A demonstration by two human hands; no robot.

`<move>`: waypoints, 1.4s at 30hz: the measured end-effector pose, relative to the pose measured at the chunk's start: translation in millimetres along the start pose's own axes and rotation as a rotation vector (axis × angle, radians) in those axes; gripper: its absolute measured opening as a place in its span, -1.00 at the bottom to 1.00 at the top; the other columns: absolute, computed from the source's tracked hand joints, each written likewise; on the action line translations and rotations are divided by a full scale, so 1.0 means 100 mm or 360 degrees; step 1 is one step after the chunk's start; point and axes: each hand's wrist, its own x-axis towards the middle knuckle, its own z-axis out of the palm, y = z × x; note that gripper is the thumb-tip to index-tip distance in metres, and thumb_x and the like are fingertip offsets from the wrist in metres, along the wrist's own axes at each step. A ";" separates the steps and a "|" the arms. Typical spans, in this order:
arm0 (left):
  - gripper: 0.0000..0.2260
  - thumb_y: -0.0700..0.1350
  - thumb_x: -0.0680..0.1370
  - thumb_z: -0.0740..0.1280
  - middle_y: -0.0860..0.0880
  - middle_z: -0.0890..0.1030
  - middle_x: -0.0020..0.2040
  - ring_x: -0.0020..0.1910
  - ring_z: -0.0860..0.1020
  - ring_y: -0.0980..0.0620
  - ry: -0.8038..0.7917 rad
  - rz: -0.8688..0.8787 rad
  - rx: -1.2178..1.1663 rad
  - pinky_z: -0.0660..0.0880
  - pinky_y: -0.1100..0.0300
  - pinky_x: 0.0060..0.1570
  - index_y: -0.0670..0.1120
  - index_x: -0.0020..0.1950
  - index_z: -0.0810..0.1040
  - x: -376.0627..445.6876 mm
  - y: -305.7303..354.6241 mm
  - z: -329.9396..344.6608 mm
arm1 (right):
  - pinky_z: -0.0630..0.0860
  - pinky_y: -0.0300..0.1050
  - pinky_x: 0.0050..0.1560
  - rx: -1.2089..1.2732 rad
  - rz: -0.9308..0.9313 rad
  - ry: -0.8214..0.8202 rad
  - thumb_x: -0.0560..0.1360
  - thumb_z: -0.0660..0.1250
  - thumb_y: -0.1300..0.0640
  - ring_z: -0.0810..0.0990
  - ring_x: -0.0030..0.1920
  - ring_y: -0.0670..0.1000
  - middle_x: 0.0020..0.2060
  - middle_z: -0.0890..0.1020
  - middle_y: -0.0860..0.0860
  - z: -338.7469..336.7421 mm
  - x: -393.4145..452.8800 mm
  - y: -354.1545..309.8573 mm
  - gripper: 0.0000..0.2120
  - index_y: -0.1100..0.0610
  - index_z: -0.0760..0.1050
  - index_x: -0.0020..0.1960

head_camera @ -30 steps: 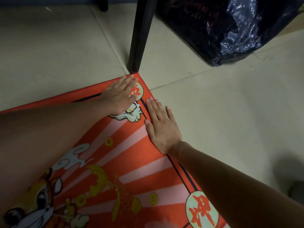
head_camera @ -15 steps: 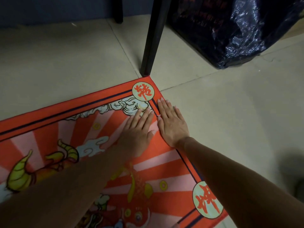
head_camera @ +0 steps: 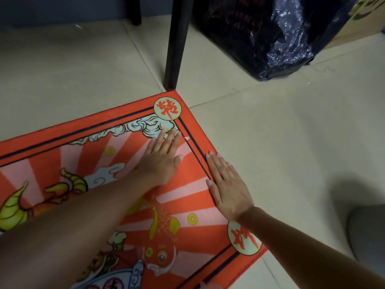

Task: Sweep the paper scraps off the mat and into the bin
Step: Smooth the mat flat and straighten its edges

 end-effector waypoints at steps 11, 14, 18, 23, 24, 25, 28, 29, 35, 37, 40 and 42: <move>-0.41 0.14 0.57 0.07 -0.08 0.24 0.56 0.53 0.17 -0.23 0.0184 0.0101 0.0110 0.05 -0.12 0.42 -0.06 0.57 0.23 -0.71 0.50 0.39 | -0.15 -0.07 0.56 -0.0018 0.0004 -0.0024 0.66 -0.23 -0.10 -0.27 0.57 -0.14 0.59 -0.19 -0.08 0.01 -0.06 -0.02 -0.44 0.04 -0.25 0.60; -0.44 0.14 0.58 0.07 -0.06 0.21 0.58 0.53 0.18 -0.21 0.0219 0.0117 0.0111 0.07 -0.12 0.40 0.07 0.58 0.17 -0.66 0.47 0.38 | -0.16 -0.07 0.55 -0.0027 -0.0002 -0.0032 0.66 -0.23 -0.11 -0.28 0.56 -0.13 0.59 -0.20 -0.08 0.00 -0.01 -0.01 -0.43 0.04 -0.25 0.60; -0.46 0.14 0.59 0.07 -0.03 0.23 0.57 0.52 0.22 -0.21 0.0211 0.0084 0.0067 0.06 -0.10 0.41 0.12 0.58 0.17 -0.68 0.48 0.37 | -0.15 -0.05 0.55 -0.0001 -0.0015 -0.0057 0.65 -0.25 -0.13 -0.30 0.56 -0.14 0.58 -0.22 -0.10 -0.01 -0.01 0.00 -0.43 0.02 -0.28 0.60; -0.45 0.15 0.59 0.07 -0.02 0.21 0.57 0.53 0.20 -0.18 0.0193 0.0069 0.0128 -0.07 -0.05 0.43 0.13 0.59 0.13 -0.67 0.44 0.38 | -0.11 -0.07 0.54 -0.0011 0.0030 -0.0048 0.67 -0.15 -0.09 -0.16 0.59 -0.08 0.60 -0.13 -0.06 0.01 -0.53 0.00 -0.43 0.08 -0.16 0.61; -0.45 0.15 0.58 0.08 -0.02 0.23 0.57 0.52 0.20 -0.17 0.0173 0.0049 0.0141 -0.08 -0.04 0.43 0.13 0.58 0.15 -0.66 0.43 0.37 | -0.12 -0.08 0.54 0.0003 0.0044 -0.0082 0.67 -0.14 -0.09 -0.17 0.59 -0.08 0.60 -0.14 -0.07 0.02 -0.63 0.01 -0.43 0.07 -0.17 0.61; -0.45 0.15 0.58 0.08 -0.02 0.24 0.56 0.51 0.21 -0.17 0.0136 0.0048 0.0133 -0.08 -0.04 0.42 0.13 0.58 0.16 -0.67 0.45 0.35 | -0.15 -0.10 0.54 0.0022 0.0052 -0.0112 0.67 -0.14 -0.09 -0.20 0.59 -0.09 0.59 -0.19 -0.10 0.01 -0.69 0.02 -0.43 0.06 -0.20 0.61; -0.46 0.14 0.62 0.01 0.01 0.00 0.61 0.57 0.02 -0.20 0.0176 0.0085 0.0116 -0.22 0.00 0.43 0.19 0.59 -0.03 -0.63 0.45 0.35 | -0.28 -0.15 0.54 0.0096 0.0030 -0.0206 0.66 -0.18 -0.15 -0.36 0.54 -0.16 0.54 -0.34 -0.19 -0.06 -0.68 0.06 -0.41 -0.01 -0.33 0.58; -0.46 0.14 0.63 -0.04 0.05 -0.15 0.60 0.58 -0.13 -0.17 0.0165 0.0101 0.0078 -0.35 0.03 0.41 0.23 0.58 -0.16 -0.62 0.44 0.38 | -0.30 -0.15 0.53 0.0145 0.0015 -0.0249 0.64 -0.19 -0.18 -0.39 0.52 -0.18 0.53 -0.36 -0.21 -0.10 -0.66 0.06 -0.40 -0.02 -0.35 0.57; -0.43 0.23 0.43 -0.42 0.14 -0.54 0.44 0.45 -0.53 -0.05 0.0030 0.0080 -0.0101 -0.64 0.12 0.21 0.31 0.45 -0.49 -0.61 0.48 0.32 | -0.29 -0.13 0.54 0.0179 -0.0004 -0.0277 0.63 -0.20 -0.22 -0.39 0.53 -0.18 0.54 -0.34 -0.20 -0.13 -0.64 0.09 -0.37 -0.01 -0.33 0.58; -0.43 0.23 0.43 -0.42 0.15 -0.55 0.44 0.45 -0.53 -0.04 0.0036 0.0087 -0.0099 -0.64 0.12 0.22 0.31 0.45 -0.48 -0.62 0.47 0.29 | -0.30 -0.14 0.54 0.0166 -0.0006 -0.0270 0.63 -0.20 -0.22 -0.39 0.52 -0.18 0.54 -0.34 -0.19 -0.13 -0.64 0.08 -0.37 -0.01 -0.33 0.58; -0.46 0.21 0.54 -0.28 0.11 -0.38 0.54 0.54 -0.37 -0.09 0.0121 0.0095 -0.0068 -0.50 0.06 0.35 0.29 0.53 -0.33 -0.64 0.46 0.33 | -0.29 -0.16 0.53 0.0125 0.0039 -0.0211 0.63 -0.21 -0.22 -0.37 0.53 -0.17 0.54 -0.33 -0.19 -0.10 -0.70 0.06 -0.38 -0.01 -0.33 0.58; -0.48 0.17 0.61 -0.17 0.10 -0.28 0.58 0.57 -0.26 -0.11 0.0138 0.0089 -0.0003 -0.37 0.01 0.42 0.27 0.56 -0.25 -0.65 0.45 0.34 | -0.24 -0.15 0.54 0.0100 0.0107 -0.0160 0.65 -0.21 -0.20 -0.32 0.55 -0.15 0.55 -0.30 -0.18 -0.05 -0.81 0.04 -0.40 0.00 -0.30 0.59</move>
